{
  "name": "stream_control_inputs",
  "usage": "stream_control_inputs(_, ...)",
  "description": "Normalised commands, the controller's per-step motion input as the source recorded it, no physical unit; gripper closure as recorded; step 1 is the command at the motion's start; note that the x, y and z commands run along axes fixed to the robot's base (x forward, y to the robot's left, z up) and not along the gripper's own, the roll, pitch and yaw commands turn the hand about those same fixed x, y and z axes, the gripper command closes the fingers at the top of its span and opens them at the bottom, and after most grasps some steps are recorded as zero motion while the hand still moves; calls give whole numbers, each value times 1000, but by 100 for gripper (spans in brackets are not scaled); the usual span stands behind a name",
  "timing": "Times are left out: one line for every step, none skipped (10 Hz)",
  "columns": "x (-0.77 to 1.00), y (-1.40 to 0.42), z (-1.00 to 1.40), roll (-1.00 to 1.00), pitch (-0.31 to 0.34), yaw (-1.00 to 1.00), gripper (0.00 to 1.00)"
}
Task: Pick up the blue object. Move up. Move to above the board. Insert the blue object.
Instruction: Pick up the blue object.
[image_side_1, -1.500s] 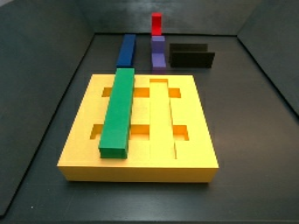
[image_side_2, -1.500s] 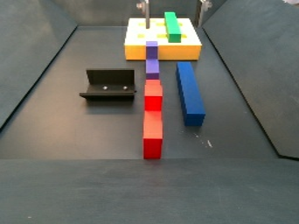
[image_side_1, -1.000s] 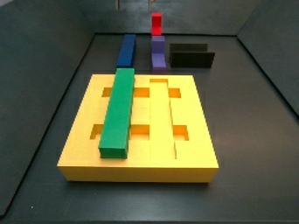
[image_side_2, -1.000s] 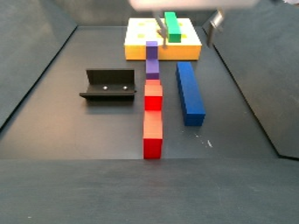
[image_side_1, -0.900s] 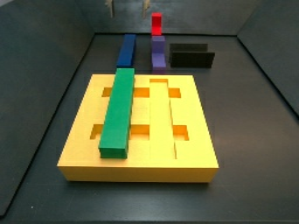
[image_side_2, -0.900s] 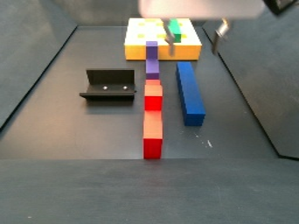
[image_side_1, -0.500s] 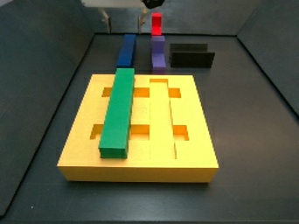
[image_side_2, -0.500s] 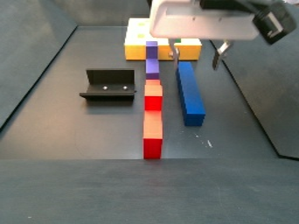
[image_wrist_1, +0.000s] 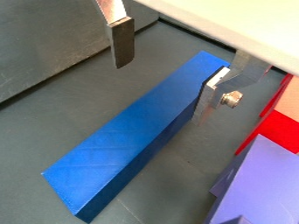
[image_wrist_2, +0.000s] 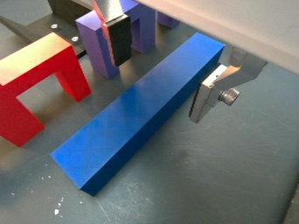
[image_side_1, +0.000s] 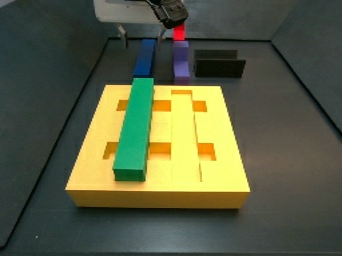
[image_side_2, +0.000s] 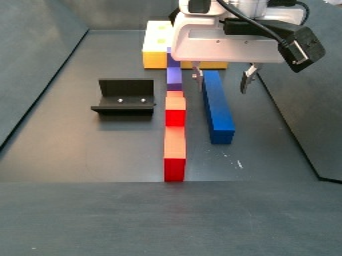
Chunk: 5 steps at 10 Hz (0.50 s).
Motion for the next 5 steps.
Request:
stream_control_inputs(0, -63, -231, -24, -160, 0, 0)
stream_control_inputs(0, -26, -303, 0, -109, -26, 0)
stream_control_inputs(0, 0, -243, -13, -84, -43, 0)
stream_control_inputs(-9, 0, -100, 0, -39, -17, 0)
stream_control_inputs(-77, 0, -149, 0, -49, -23, 0)
